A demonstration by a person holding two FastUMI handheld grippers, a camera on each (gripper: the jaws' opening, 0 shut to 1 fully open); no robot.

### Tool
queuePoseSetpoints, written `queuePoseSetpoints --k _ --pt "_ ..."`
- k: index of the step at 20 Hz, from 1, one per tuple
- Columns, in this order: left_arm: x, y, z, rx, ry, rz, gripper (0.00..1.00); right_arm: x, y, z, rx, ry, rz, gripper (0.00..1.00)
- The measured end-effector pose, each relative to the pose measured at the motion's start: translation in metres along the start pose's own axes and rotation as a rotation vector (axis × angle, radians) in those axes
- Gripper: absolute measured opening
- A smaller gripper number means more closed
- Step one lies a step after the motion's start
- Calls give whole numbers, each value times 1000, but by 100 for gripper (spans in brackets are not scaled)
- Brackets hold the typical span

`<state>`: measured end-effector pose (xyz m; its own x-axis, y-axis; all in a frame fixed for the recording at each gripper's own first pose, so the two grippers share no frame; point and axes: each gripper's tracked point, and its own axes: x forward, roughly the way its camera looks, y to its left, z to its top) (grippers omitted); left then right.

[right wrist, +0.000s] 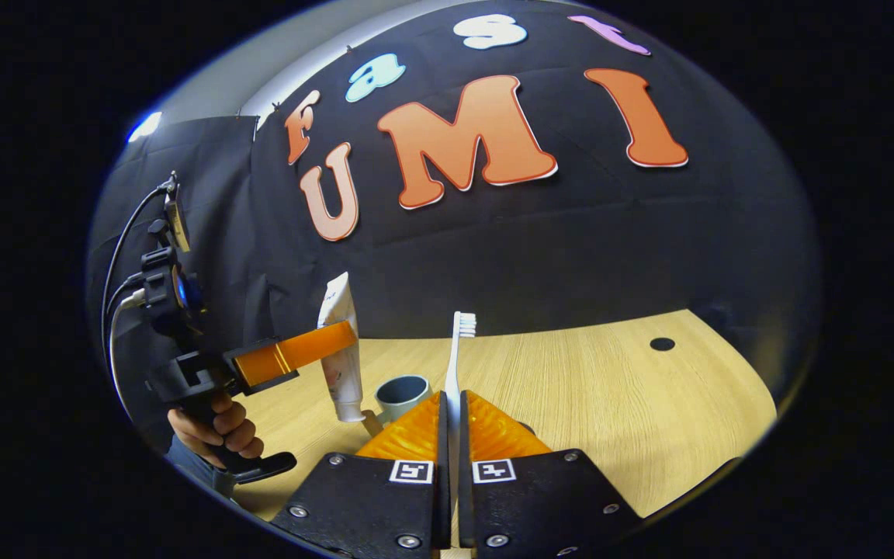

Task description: Put the toothbrush and toothpaste on the desktop into the cup, then pick up the cup and place it on the coaster on the desktop.

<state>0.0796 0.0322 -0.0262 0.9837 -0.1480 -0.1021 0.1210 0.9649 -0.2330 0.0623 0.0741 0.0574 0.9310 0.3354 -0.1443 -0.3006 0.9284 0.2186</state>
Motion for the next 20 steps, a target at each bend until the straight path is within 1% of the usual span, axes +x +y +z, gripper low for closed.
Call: queuePoseSetpoints --k 4,9,13,17,20 --pt "23 10 9 1 -54 1 12 7 0 16 -27 -43 4 4" --pt "50 25 1 -16 -103 6 12 23 0 23 -36 -63 4 4" --pt "65 39 -21 -36 -74 21 12 40 1 28 -26 -73 17 4" --pt "68 48 -43 -44 -23 29 12 58 8 29 -21 -74 40 4" --pt "67 58 -58 -55 9 43 12 71 20 33 -14 -88 72 4"
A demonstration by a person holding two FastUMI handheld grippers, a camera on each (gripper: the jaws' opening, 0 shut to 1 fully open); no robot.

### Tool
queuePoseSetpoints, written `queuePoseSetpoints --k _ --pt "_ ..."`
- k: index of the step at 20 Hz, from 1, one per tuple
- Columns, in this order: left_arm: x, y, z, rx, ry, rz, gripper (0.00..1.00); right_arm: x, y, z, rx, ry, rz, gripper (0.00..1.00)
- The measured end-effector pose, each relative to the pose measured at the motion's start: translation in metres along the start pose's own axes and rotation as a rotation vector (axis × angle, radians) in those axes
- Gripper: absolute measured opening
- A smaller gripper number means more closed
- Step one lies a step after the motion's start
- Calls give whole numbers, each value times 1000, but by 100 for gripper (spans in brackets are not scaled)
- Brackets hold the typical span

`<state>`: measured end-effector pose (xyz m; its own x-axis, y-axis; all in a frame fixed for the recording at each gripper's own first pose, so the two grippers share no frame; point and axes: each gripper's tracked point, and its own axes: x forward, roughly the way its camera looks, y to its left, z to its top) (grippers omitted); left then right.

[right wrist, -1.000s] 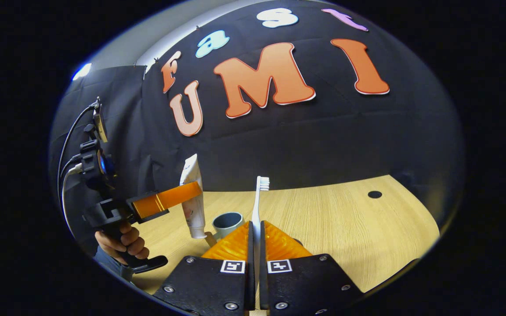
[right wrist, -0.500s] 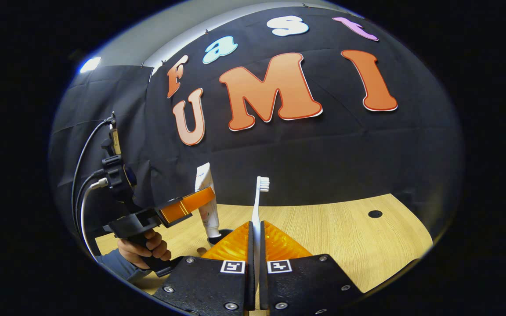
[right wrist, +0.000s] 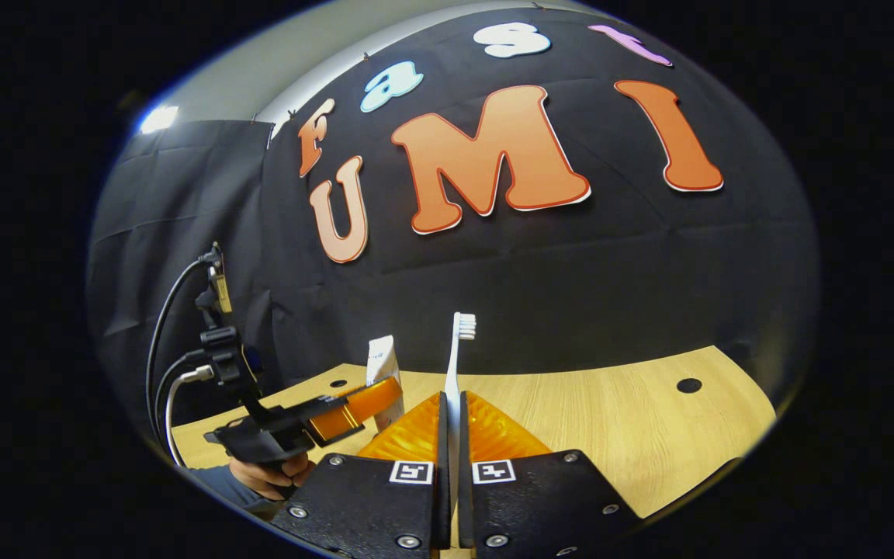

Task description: Put the toothbrush and toothpaste on the desktop into the cup, then pick up the cup and place it on the coaster on the desktop.

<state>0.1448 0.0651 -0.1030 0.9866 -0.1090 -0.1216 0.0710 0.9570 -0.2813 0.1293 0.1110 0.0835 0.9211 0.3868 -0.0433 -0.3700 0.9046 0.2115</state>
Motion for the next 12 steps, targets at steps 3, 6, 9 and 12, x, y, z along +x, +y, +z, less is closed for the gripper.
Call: queuePoseSetpoints --k 3,6,9,12 --pt "-4 8 -10 18 23 18 12 20 10 -4 23 -6 33 4" --pt "-10 7 -11 71 17 14 12 36 20 -6 -5 -12 46 4" --pt "-16 13 -14 96 28 27 12 48 29 -7 -26 -19 58 4" --pt "-18 17 -24 107 62 39 15 56 36 -5 -38 -35 65 4"
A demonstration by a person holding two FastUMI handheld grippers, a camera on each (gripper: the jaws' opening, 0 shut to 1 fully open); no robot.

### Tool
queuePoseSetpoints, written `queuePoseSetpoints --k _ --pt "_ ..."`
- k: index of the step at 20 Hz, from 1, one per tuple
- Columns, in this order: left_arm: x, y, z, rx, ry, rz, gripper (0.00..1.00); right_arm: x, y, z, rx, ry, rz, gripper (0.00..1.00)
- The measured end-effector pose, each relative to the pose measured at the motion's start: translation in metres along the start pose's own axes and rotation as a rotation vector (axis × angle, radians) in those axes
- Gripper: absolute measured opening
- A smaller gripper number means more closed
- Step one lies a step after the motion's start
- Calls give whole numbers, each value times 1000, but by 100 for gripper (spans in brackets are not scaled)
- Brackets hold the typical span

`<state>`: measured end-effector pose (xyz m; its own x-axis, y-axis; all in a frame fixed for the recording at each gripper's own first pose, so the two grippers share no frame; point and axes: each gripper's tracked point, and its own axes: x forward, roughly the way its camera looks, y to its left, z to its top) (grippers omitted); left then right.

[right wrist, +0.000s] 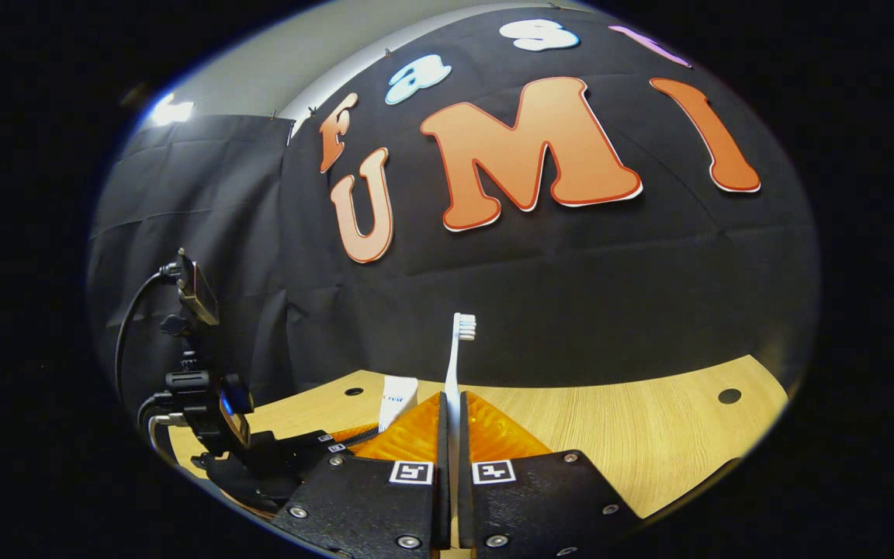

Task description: Put the toothbrush and toothpaste on the desktop into the cup, then pick up the cup and place it on the coaster on the desktop.

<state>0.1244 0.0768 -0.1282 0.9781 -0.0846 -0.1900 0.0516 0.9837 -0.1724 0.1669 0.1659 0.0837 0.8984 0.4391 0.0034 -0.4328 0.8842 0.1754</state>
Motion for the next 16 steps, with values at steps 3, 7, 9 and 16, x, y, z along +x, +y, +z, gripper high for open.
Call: queuePoseSetpoints --k 3,7,9,16 --pt "-2 -4 -4 3 29 -17 20 5 3 -2 7 -5 5 4" --pt "-7 -6 -9 18 58 -25 30 9 6 -1 21 -19 24 4" --pt "-13 -2 -12 24 74 -18 36 11 6 0 31 -29 28 4" --pt "-44 12 23 43 -17 33 89 20 15 14 69 -116 67 4"
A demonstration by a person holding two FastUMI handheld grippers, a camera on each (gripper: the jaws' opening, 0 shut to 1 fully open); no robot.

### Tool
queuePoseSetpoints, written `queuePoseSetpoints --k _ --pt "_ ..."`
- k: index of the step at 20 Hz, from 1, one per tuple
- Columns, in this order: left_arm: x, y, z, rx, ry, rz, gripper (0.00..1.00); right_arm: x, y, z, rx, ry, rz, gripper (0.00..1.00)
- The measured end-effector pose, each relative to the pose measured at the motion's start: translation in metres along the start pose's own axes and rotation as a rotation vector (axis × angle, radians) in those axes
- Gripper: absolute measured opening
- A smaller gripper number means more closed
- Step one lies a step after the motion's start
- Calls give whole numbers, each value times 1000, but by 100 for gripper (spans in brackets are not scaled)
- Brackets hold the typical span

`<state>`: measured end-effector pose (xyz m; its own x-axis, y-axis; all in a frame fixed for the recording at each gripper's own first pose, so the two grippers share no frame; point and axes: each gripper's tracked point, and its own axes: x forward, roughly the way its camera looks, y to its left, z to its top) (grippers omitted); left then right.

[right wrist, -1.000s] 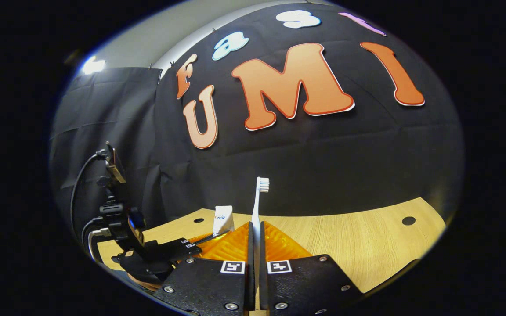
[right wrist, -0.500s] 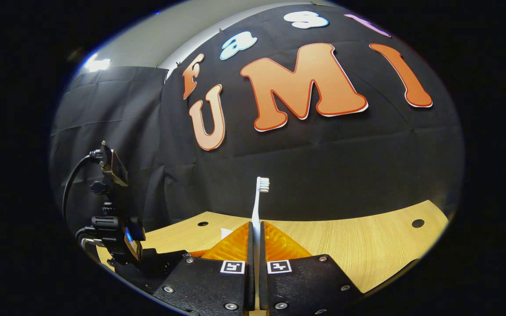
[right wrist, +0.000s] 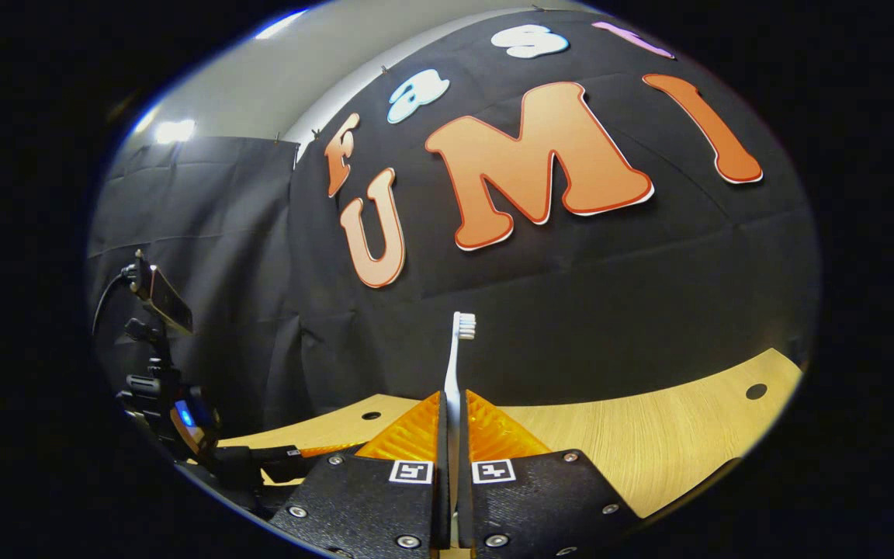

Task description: Put the toothbrush and toothpaste on the desktop into the cup, then pick up the cup and place it on the coaster on the desktop.

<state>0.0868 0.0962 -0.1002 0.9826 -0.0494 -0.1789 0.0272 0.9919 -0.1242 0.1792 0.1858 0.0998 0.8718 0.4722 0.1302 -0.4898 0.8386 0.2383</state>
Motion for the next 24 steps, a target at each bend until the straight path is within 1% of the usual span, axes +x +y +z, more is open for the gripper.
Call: queuePoseSetpoints --k 3,4,7,9,11,15,18,21,24 --pt "-17 11 17 6 -50 32 93 7 5 -1 2 -28 10 4" --pt "-24 15 22 10 -68 42 96 11 4 -3 2 -33 8 4" --pt "-39 28 38 28 -112 79 98 17 5 -7 5 -51 11 4" --pt "-47 32 44 34 -135 89 98 22 6 -10 9 -63 14 5" --pt "-54 36 48 34 -154 94 98 26 8 -19 -2 -60 16 4" --pt "-69 40 60 40 -236 85 98 33 7 -40 -60 -39 2 4" --pt "-78 43 67 51 -295 77 98 32 5 -53 -56 -22 -4 4" --pt "-80 40 60 58 -282 69 98 26 4 -52 -38 -22 2 7" --pt "-74 37 50 85 -220 93 97 15 -1 -40 -55 -34 -9 8"
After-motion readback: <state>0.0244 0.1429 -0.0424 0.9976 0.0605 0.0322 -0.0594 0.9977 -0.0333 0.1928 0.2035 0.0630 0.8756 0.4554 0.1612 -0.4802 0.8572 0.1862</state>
